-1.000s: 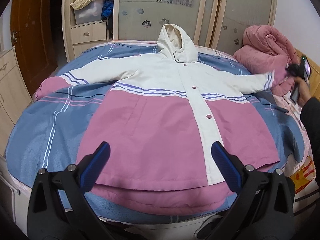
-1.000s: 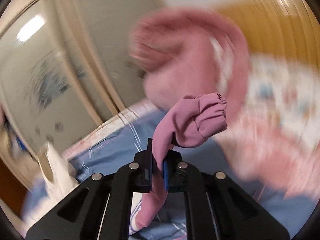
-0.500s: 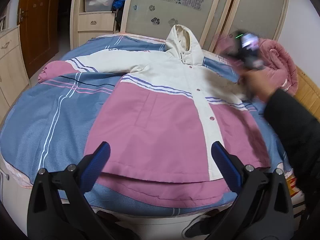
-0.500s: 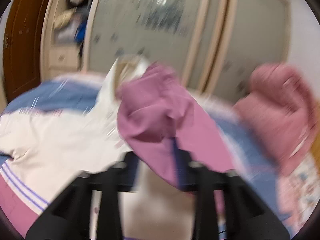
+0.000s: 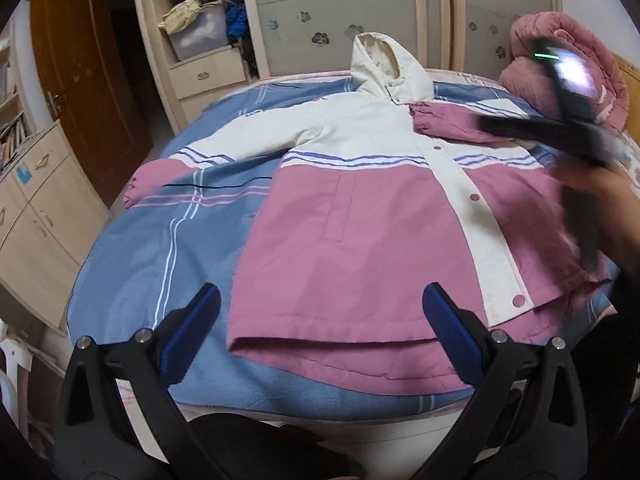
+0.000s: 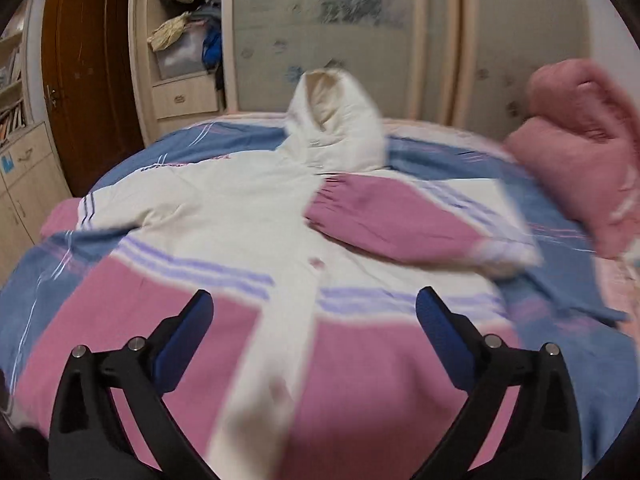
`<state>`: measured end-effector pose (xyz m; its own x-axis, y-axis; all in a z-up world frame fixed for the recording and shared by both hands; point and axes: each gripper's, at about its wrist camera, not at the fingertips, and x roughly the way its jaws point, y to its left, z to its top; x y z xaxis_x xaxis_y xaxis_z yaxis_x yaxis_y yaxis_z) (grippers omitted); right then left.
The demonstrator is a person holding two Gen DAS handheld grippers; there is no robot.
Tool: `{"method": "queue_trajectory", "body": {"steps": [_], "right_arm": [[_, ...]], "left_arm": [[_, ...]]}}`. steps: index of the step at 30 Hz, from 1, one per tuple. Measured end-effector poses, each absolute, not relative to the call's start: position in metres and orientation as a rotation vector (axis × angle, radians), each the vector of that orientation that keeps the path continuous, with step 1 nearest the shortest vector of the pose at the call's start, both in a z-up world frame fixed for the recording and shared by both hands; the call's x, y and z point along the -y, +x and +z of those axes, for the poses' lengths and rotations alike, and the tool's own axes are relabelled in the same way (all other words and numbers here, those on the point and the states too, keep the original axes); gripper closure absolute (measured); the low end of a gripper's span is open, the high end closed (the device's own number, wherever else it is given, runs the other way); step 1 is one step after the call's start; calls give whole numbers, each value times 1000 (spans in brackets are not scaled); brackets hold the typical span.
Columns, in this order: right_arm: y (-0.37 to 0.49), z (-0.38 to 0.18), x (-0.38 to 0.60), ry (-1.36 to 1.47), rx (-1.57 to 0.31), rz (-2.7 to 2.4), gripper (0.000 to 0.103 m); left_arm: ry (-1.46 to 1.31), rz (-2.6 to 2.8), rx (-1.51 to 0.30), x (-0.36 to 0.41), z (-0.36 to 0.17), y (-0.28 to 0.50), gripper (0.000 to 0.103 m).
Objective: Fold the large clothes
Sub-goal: 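Lift the pink sleeve with the right tool and fold it across the chest, then open the right tool and withdraw it from the folded sleeve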
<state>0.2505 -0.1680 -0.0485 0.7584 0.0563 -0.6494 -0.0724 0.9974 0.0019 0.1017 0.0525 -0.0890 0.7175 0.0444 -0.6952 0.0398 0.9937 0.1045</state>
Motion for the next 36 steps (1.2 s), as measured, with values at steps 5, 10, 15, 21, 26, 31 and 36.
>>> {"method": "queue_trajectory", "body": {"steps": [5,10,15,21,26,31,36], "right_arm": [[143,-14,213,7,-702,-53,1],[70,-4,216,-67,-662,-159,1],[29,3,211,-78,-626,-149,1],[9,11,212,-45,-602,-103,1],[-6,23,214,-17,-567,-98,1],[-12,31,208,-15,-546,-80,1],[-15,37,203,-14,-534,-67,1]], "left_arm": [[-50,-38,-754,-63,-77,94,2],[-42,-15,-729,-58,-66,84,2],[-35,13,-682,-52,-48,65,2],[-10,43,-652,-46,-37,45,2],[-30,49,-635,-47,-30,30,2],[-33,79,-638,-56,-22,22,2],[-10,94,-607,-56,-12,12,2]]}}
